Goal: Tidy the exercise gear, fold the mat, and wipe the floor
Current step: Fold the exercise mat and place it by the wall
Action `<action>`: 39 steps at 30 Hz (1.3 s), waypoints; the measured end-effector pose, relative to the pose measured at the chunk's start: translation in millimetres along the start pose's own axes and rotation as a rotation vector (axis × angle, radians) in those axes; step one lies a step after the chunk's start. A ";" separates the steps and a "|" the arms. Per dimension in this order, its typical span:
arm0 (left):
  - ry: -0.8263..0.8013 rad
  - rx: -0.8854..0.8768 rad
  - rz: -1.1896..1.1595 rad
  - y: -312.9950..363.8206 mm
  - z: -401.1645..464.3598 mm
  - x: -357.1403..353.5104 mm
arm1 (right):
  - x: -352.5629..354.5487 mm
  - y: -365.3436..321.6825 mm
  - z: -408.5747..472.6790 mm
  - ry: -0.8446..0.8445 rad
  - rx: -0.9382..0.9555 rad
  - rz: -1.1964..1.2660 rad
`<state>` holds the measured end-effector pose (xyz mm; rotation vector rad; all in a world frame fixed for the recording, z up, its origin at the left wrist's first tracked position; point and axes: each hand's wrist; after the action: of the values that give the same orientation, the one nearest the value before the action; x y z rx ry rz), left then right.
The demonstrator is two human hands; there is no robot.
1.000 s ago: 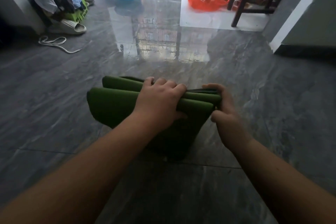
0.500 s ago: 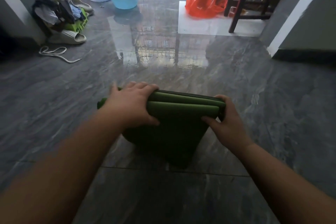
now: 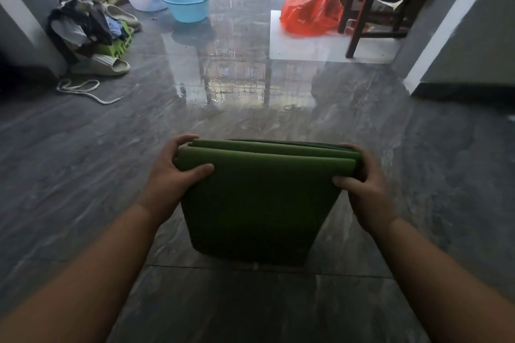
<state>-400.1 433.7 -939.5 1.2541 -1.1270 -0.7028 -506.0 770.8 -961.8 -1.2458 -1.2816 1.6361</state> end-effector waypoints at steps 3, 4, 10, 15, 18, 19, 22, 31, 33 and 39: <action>-0.006 -0.012 0.001 0.2 0.3 -1.0 | -6.5 3.1 -0.5 0.055 0.017 0.035; -0.004 -0.014 0.007 1.1 -0.1 -1.0 | -9.0 2.9 -0.6 0.058 0.019 0.032; 0.031 -0.114 0.063 15.8 -3.8 -13.8 | -4.0 -9.0 2.7 0.033 0.009 0.048; -0.145 -0.031 0.034 3.2 -5.4 -15.9 | 10.1 -3.4 1.4 0.013 -0.080 -0.011; -0.262 -0.007 0.055 -3.4 -0.8 -2.9 | 6.9 -6.9 2.9 0.021 -0.114 0.005; -0.280 0.002 0.077 -3.9 0.3 -0.3 | 5.1 -7.7 3.4 0.025 -0.119 0.019; -0.210 0.032 0.075 -2.1 1.8 -6.1 | -0.7 -8.0 2.4 0.078 -0.100 0.058; -0.095 -0.089 0.241 7.6 -2.1 -18.1 | -6.0 -5.8 -9.1 0.114 0.053 -0.090; -0.095 -0.082 0.244 7.3 -0.4 -17.1 | -8.9 -3.9 -6.3 0.143 0.051 -0.113; 0.087 -0.306 0.375 13.8 1.6 -11.0 | -2.3 -18.1 -7.0 0.049 0.163 -0.236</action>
<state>-407.4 446.1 -929.3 0.7794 -1.0962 -0.5080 -499.3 775.4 -944.1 -0.9906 -1.1904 1.4987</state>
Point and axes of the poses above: each hand's wrist, its own z-axis towards the middle knuckle, its own x-axis out of the back of the hand, y = z × x, and after that the axes turned 12 degrees about z, right-handed
